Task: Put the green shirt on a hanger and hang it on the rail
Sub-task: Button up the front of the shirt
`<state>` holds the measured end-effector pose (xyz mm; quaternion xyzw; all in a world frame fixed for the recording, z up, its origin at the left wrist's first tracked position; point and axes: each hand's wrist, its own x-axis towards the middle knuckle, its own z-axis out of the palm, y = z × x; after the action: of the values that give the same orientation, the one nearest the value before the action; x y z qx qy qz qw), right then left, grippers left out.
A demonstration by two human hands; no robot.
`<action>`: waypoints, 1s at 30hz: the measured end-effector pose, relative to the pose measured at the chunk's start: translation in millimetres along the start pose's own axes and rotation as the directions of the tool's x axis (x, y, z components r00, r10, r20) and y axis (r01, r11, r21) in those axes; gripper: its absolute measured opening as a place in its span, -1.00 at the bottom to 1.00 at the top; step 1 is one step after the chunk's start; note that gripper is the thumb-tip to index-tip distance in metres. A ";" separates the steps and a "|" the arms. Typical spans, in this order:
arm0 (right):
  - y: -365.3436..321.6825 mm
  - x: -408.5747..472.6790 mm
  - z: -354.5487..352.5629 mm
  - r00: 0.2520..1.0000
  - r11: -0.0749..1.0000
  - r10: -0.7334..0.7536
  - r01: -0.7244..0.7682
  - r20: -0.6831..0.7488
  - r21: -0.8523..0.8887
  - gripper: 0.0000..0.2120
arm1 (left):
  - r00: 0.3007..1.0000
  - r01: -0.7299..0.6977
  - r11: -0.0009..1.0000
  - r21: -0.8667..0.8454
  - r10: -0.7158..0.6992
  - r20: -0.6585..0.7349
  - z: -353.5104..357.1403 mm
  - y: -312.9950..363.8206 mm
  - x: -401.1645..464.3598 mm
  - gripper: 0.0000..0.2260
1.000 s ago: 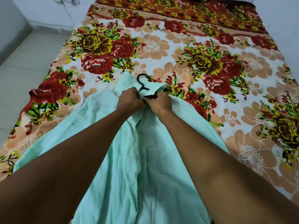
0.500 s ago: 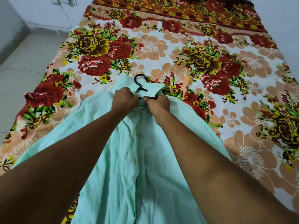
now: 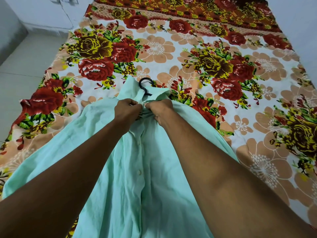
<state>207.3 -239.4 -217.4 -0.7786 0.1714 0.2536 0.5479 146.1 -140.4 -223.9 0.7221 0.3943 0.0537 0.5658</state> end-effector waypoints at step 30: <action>-15.0 21.6 7.5 0.976 0.992 0.125 -0.116 0.177 -0.058 -0.89 | 1.000 0.002 0.989 -0.147 -0.001 0.004 6.0 -4.2 -5.4 -0.87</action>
<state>231.5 -226.9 -220.5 -0.7534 0.1617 0.3598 0.5261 143.4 -148.3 -227.7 0.6785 0.3886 0.0807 0.6182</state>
